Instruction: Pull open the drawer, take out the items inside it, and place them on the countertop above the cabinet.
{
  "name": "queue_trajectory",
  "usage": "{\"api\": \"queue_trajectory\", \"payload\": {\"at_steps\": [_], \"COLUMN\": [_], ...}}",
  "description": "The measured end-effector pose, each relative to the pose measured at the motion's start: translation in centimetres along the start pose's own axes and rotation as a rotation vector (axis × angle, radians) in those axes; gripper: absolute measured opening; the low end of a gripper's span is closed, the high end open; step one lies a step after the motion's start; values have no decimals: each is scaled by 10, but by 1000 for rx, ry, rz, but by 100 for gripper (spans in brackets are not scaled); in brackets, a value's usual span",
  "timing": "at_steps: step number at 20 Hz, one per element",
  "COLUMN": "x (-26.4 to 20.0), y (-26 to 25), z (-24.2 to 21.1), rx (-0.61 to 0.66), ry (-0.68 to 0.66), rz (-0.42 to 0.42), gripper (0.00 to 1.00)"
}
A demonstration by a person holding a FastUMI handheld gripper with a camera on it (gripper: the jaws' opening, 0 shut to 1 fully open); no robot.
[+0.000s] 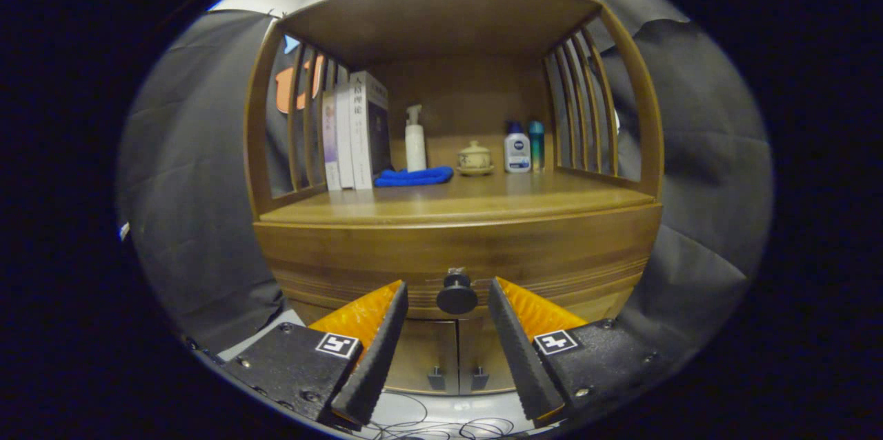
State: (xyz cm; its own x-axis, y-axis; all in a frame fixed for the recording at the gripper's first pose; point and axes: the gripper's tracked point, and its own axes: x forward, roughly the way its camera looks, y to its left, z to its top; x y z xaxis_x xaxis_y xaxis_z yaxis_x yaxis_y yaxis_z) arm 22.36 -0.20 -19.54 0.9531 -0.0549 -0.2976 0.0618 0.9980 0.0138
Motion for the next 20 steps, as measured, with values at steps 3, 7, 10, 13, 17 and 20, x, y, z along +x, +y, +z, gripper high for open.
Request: {"api": "queue_trajectory", "payload": {"at_steps": [3, 7, 10, 13, 17, 20], "x": [28, 53, 65, 66, 66, 64], "y": [-2, -10, -10, -12, -12, -14], "z": [-7, -14, -25, -24, -26, -28], "rx": [-25, -51, -48, -79, -41, -104], "ry": [33, 42, 75, 45, 53, 76], "rz": [-10, -66, -78, -104, -96, -106], "gripper": [75, 71, 60, 53, 47, 41]}}
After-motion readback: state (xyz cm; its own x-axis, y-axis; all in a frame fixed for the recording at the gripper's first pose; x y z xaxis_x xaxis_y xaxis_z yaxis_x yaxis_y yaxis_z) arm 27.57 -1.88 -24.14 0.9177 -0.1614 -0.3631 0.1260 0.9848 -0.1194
